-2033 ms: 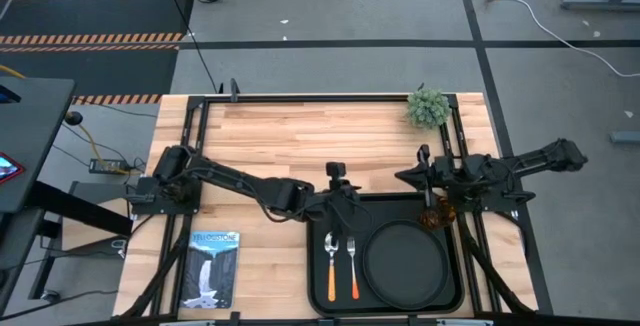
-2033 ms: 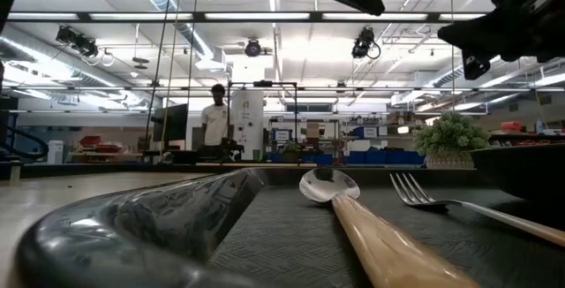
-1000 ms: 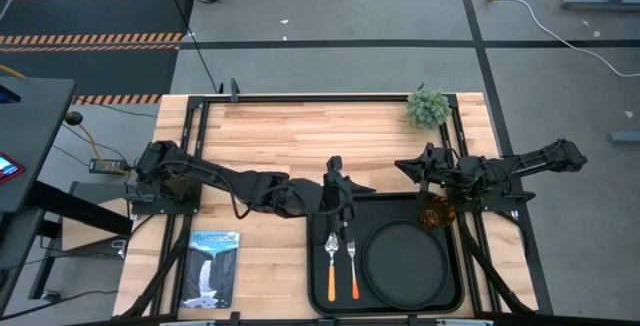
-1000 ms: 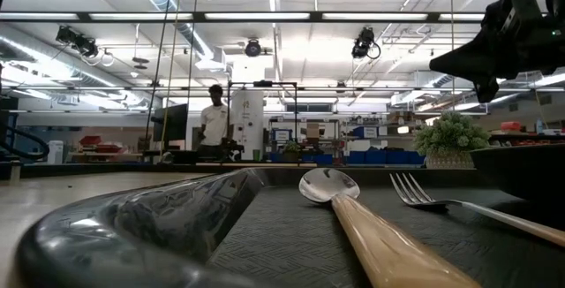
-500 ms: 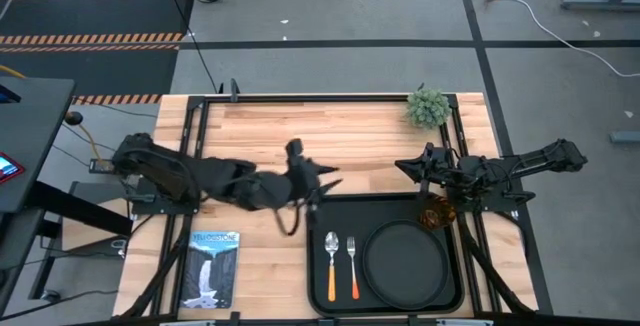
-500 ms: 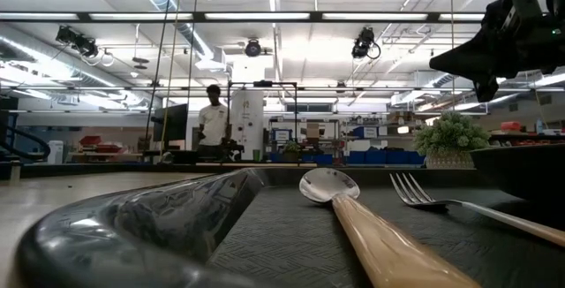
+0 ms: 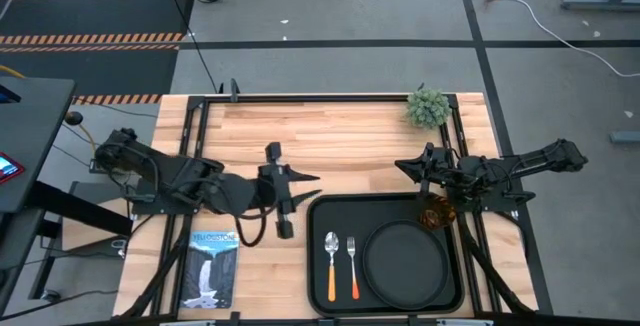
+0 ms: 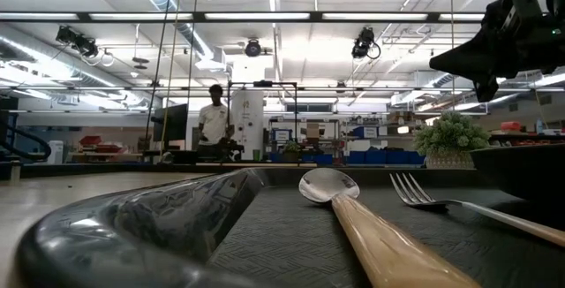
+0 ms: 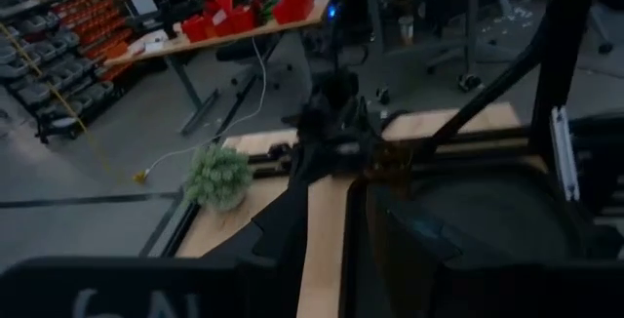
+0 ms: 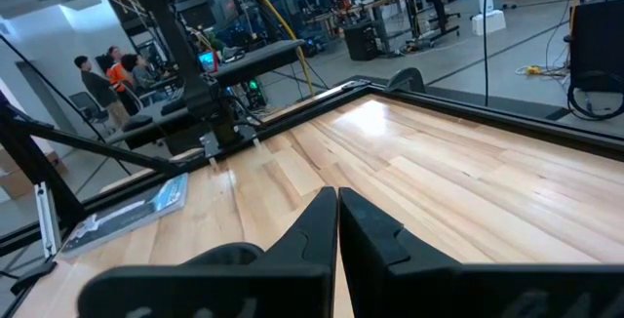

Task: Pick and place plate/cup/fork/spoon on tray
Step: Return to Home Position

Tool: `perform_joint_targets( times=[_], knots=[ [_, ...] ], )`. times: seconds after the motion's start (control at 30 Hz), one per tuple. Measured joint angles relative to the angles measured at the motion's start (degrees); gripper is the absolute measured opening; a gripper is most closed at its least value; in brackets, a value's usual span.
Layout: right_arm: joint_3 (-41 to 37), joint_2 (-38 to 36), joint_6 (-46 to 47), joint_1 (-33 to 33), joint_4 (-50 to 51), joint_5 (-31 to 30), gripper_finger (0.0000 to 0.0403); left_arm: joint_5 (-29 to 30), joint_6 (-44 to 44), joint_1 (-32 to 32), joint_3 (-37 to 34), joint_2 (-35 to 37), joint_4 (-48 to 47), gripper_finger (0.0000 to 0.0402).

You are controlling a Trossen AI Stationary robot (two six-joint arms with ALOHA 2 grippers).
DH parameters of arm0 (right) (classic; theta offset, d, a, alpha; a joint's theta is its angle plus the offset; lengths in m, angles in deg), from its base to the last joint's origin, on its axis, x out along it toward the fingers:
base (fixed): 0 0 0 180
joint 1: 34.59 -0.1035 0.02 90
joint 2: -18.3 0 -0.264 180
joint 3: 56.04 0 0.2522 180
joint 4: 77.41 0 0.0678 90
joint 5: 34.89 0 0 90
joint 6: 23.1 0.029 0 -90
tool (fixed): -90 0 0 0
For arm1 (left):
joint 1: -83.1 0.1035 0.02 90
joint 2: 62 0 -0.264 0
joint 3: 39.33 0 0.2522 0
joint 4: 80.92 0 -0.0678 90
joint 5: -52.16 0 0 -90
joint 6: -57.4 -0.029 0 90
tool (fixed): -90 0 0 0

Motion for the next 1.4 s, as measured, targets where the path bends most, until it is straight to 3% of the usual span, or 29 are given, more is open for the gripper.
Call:
perform_joint_targets(
  times=[0.1,0.37,0.53,0.8,1.0,1.13,1.4],
  knots=[
    [0.0,0.0,0.01,0.0,0.0,0.0,0.0019,-0.2,0.23,0.0,-7.78,4.38,2.59,0.0117],
    [0.0,0.0,0.01,0.0,0.0,0.0,0.0019,-3.82,-7.66,1.44,-37.7,20.26,25.49,0.0117],
    [0.0,0.0,0.02,0.0,0.0,0.0,0.0019,-7.48,-6.31,3.47,-49.78,27.64,32.12,0.0117],
    [0.0,0.0,0.02,0.0,-0.08,0.0,0.0019,-23.39,-1.15,11.0,-58.38,35.87,34.1,0.0117],
    [0.0,0.0,0.01,-0.01,-0.4,0.0,0.0019,-24.44,0.5,12.02,-68.77,44.26,40.81,0.0117],
    [0.0,-0.02,0.02,-0.01,-0.47,0.0,0.0019,-29.52,-1.55,13.6,-75.27,52.12,42.92,0.0117],
    [0.0,-0.02,0.02,-0.02,-0.46,0.0,0.0019,-30.48,-1.5,16.73,-79.49,64.6,38.04,0.0117]
  ],
)
